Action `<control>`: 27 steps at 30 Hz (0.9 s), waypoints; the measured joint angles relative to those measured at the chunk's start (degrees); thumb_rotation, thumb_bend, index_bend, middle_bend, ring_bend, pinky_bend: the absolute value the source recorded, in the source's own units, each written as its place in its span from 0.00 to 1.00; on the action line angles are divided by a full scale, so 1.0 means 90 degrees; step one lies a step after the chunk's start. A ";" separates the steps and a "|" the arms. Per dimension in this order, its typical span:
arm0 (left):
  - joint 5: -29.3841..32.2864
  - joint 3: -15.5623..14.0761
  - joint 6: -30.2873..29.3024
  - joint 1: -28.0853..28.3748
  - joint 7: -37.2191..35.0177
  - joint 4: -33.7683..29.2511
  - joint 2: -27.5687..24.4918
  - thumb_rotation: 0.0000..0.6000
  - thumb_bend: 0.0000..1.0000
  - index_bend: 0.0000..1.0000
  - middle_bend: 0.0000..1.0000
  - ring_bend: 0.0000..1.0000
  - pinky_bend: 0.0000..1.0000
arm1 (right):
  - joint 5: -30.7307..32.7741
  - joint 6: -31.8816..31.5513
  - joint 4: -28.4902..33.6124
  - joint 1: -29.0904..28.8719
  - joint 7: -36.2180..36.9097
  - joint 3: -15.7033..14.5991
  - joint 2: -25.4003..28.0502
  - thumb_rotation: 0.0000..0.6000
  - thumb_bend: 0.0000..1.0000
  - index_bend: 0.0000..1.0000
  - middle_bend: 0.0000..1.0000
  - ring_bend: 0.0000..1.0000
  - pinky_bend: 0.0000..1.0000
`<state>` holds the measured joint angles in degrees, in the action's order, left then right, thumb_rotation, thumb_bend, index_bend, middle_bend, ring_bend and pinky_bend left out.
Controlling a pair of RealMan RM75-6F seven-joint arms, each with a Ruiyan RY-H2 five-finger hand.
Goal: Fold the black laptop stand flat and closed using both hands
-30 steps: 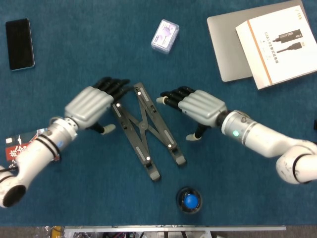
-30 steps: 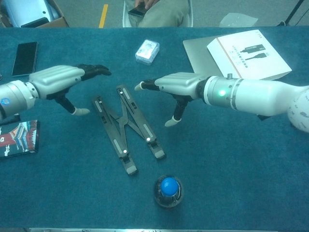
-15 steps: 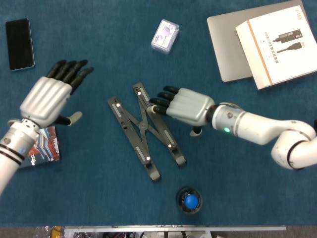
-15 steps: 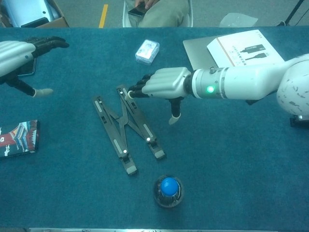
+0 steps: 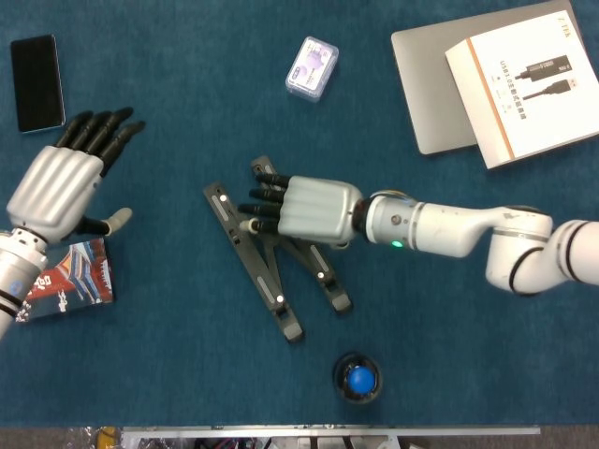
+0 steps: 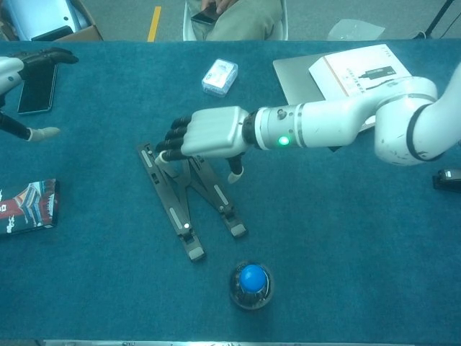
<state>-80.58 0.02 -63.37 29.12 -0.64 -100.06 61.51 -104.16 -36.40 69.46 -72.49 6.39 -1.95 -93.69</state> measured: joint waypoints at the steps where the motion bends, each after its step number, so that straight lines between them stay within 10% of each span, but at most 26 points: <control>1: -0.0004 0.0006 -0.0009 -0.0023 -0.0038 0.0015 -0.0018 1.00 0.25 0.00 0.00 0.00 0.00 | -0.0160 -0.0133 -0.0154 -0.0087 0.0231 -0.0104 -0.0081 1.00 0.00 0.00 0.00 0.00 0.02; 27: -0.0042 0.0153 0.0085 -0.0191 -0.0514 0.0113 -0.0007 1.00 0.25 0.00 0.00 0.00 0.00 | -0.0971 -0.1013 -0.1373 -0.0815 0.1808 -0.1271 -0.0567 1.00 0.00 0.00 0.00 0.00 0.02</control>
<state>-80.96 1.40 -62.60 27.40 -5.26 -99.04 61.45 -112.90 -45.52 57.10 -79.83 22.66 -13.40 -98.80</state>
